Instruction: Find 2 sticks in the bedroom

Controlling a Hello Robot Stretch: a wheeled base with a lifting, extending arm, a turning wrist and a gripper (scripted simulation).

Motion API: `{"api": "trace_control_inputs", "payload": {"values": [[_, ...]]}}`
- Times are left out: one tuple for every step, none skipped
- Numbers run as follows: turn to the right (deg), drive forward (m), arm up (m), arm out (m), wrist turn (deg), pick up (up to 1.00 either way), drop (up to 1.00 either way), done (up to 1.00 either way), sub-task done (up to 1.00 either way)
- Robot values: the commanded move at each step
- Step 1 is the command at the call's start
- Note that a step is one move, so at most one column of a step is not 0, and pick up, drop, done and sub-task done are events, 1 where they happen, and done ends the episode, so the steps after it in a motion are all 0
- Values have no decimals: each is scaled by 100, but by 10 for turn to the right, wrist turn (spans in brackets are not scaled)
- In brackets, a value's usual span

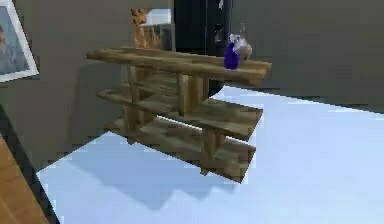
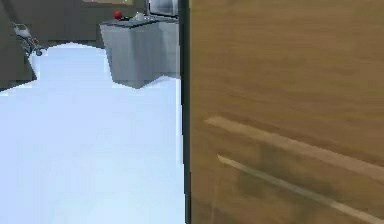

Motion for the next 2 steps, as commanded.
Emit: {"api": "trace_control_inputs", "payload": {"values": [[-450, 0, 0, 0, 0, 0, 0, 0, 0], [-450, 0, 0, 0, 0, 0, 0, 0, 0]]}}
